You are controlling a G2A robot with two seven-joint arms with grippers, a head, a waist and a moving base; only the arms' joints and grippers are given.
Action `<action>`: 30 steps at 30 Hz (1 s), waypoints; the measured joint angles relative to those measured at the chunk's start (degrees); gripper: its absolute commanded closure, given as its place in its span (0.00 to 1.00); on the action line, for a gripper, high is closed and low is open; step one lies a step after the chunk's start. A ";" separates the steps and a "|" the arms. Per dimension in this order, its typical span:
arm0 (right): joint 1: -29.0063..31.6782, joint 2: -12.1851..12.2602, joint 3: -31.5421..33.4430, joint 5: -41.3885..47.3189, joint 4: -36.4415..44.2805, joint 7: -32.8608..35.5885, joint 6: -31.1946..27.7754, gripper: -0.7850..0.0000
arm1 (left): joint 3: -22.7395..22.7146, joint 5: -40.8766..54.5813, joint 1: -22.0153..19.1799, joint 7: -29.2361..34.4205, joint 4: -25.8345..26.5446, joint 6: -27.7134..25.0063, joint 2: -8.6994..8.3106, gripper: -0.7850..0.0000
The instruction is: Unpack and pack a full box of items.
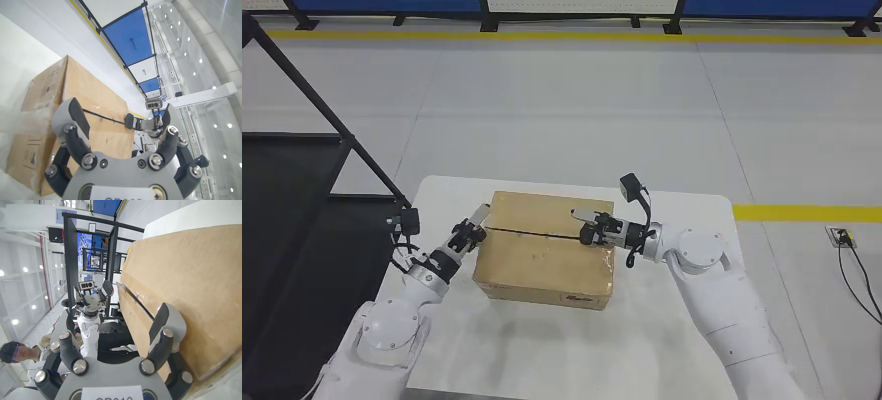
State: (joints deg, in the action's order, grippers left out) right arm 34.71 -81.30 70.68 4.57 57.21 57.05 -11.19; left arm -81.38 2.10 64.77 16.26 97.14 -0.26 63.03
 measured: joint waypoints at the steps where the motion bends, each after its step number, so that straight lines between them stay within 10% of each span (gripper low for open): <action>1: 0.17 0.05 -0.01 0.35 -0.47 -0.02 -0.64 0.00 | -1.43 0.72 0.38 -0.44 0.25 0.06 -0.09 0.00; 15: -0.27 0.10 -1.12 2.08 -3.64 -1.51 -3.28 0.00 | -19.21 2.24 7.12 2.72 -2.66 -1.31 -1.86 0.00; 30: -0.26 0.10 -1.12 2.09 -3.63 -1.46 -3.26 0.00 | -18.09 11.31 8.99 6.30 -6.47 0.85 -1.34 0.00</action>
State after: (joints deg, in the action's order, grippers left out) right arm 34.46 -81.21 69.56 6.66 53.58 55.58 -14.44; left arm -99.47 13.41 73.75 22.55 90.67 0.58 61.70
